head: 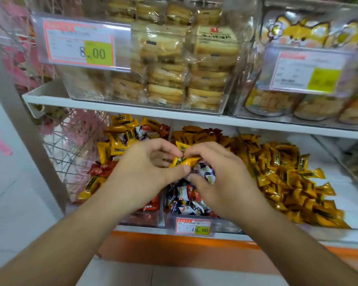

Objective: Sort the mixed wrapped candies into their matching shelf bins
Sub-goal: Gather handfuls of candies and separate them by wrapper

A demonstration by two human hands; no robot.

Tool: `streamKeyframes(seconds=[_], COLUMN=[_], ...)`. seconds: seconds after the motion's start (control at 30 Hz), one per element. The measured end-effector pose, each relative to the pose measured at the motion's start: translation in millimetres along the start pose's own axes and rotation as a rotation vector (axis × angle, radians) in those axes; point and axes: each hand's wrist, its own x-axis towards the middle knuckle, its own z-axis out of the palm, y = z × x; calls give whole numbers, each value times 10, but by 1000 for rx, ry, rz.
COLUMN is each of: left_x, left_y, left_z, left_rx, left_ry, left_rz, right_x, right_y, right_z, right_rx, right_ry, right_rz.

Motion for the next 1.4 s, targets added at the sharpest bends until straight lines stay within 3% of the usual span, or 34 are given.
streamKeyframes(seconds=[0.2,0.37,0.5,0.63,0.77,0.83,1.03,1.2,1.3,1.4], left_x=[12,74,43,10,-25,-46,-77,-38,-32,0], left_y=[78,58,87,116,144,152,182,144,120,57], left_z=[227,267,368,460,544,580,583,489,415,289], left_rx=[-149,-90,-56,-54,-81,-101,-160,-119,-58,7], left_ry=[22,56,1,-61,-138,-165,-134,-58,-41,0], left_rz=[-55,-103,-107,-115,-109,-105,-80,-52,-28,-19], right_x=[-199,-323,-347,-360,-364,-385,-433,-409,-386,-336], right_y=[244,527,771,651,401,388,507,838,886,764], right_z=[-218,-590,-764,-789,-668,-591,-694,-829,-796,-713], right_rx=[-99,-234,-407,-327,-93,-75,-130,-301,-384,-371], right_ry=[52,286,240,151,-73,-86,35,328,197,167], right_rz=[34,370,616,421,122,77,194,536,673,624])
